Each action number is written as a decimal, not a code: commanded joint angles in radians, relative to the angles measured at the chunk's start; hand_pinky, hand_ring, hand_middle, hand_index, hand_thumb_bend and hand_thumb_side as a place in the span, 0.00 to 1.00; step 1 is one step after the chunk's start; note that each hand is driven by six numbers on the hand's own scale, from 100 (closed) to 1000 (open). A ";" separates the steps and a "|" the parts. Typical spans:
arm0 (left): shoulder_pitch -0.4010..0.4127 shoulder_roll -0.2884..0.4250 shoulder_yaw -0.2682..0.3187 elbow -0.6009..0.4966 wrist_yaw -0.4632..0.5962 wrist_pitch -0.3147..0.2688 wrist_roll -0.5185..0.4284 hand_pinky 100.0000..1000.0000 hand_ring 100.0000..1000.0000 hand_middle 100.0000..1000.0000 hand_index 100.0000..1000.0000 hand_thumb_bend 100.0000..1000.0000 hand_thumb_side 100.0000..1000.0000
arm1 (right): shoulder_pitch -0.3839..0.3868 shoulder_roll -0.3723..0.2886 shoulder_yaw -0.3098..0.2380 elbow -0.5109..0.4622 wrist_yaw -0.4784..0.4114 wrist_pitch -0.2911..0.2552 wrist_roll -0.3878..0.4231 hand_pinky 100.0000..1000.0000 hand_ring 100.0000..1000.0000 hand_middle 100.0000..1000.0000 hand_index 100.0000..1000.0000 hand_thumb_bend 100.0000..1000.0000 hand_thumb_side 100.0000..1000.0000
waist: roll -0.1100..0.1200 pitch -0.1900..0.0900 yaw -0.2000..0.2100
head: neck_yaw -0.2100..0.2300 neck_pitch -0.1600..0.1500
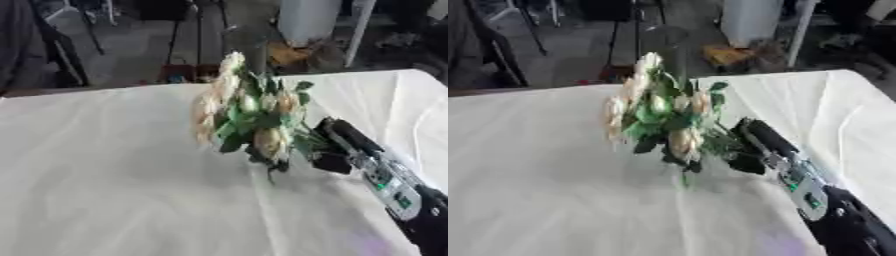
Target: Arrange flowers into the vase.
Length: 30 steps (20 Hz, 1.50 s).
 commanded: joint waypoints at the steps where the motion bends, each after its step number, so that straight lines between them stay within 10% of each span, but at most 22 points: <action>1: -0.008 0.020 0.003 -0.021 -0.001 0.000 0.000 0.72 0.62 0.67 0.77 0.56 0.85 | -0.050 -0.073 -0.022 -0.082 -0.035 0.021 0.004 0.00 0.00 0.00 0.26 0.00 0.58 | -0.003 -0.017 0.000 | -0.003 0.008; 12: -0.001 0.025 -0.005 -0.018 0.001 0.000 -0.007 0.72 0.62 0.67 0.77 0.56 0.85 | -0.222 -0.225 -0.089 -0.142 -0.159 0.098 -0.041 0.00 0.00 0.00 0.15 0.00 0.57 | -0.013 -0.033 0.014 | -0.009 0.013; 19: -0.018 0.022 -0.021 -0.023 0.008 0.000 -0.025 0.72 0.62 0.67 0.77 0.56 0.85 | -0.382 -0.192 -0.175 0.018 -0.380 0.057 -0.035 0.00 0.00 0.00 0.14 0.00 0.64 | -0.011 -0.033 0.071 | -0.041 -0.009; 30: -0.057 0.003 -0.043 -0.033 0.024 -0.002 -0.048 0.72 0.62 0.67 0.77 0.56 0.85 | -0.536 -0.073 -0.248 0.105 -0.471 0.007 -0.142 0.00 0.00 0.00 0.15 0.00 0.66 | -0.004 -0.011 0.153 | -0.097 -0.054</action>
